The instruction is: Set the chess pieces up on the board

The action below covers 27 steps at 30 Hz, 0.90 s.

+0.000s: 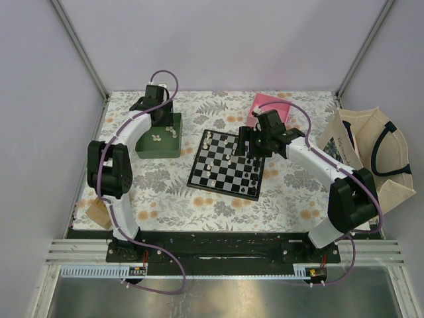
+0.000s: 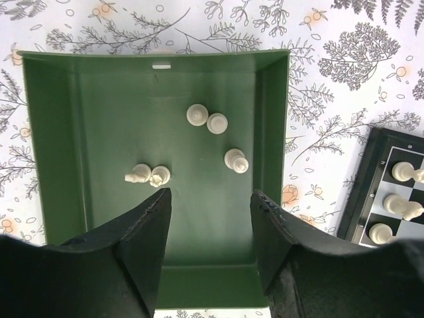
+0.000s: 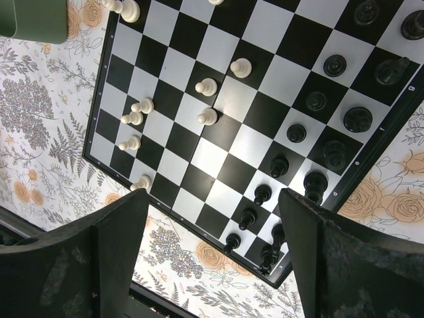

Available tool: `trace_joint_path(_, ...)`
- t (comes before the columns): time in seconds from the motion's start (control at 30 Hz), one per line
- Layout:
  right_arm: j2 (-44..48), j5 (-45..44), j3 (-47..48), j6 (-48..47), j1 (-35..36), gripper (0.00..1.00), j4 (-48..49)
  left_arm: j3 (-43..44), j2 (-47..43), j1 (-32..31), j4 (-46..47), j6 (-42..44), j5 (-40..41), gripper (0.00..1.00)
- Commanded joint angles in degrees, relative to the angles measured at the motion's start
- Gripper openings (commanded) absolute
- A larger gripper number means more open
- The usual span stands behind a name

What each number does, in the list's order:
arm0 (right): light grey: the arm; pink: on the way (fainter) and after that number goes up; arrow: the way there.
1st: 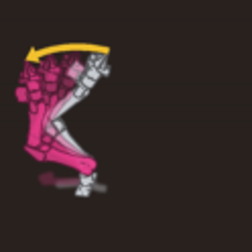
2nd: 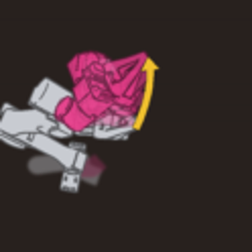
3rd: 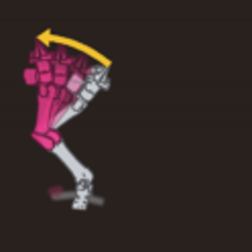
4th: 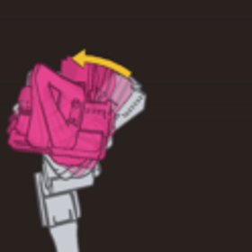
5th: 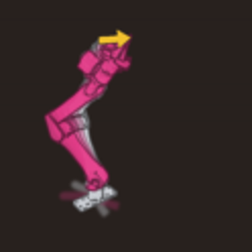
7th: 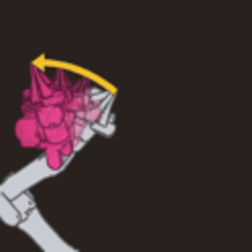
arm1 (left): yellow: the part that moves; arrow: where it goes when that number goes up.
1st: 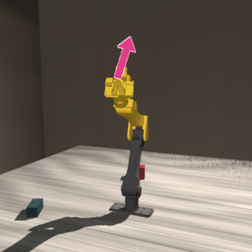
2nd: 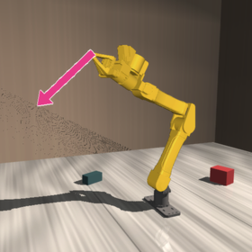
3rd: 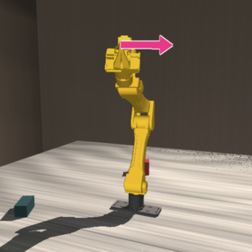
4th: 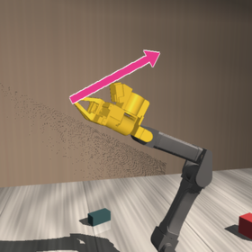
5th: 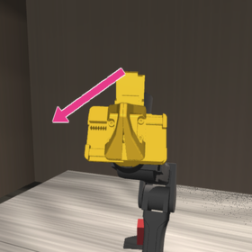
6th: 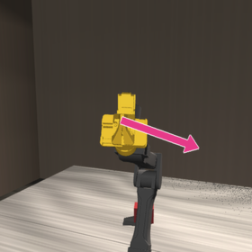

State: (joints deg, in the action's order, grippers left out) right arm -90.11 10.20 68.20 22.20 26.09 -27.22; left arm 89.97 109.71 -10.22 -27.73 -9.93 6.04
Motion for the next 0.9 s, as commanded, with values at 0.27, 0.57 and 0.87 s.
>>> trace_joint_path(0.27,-0.5,1.4,1.1,0.7,-0.4,0.89,1.4,2.5,2.8,0.6,0.7,-0.6,-3.7,0.5)
trace_joint_path(0.57,-1.1,1.8,1.4,0.7,-0.4,0.89,1.3,4.9,6.5,0.6,0.7,-2.6,-3.9,0.49)
trace_joint_path(0.87,-1.5,1.7,1.6,0.7,-0.4,0.89,1.3,7.1,10.1,0.5,0.6,-5.1,-4.2,0.46)
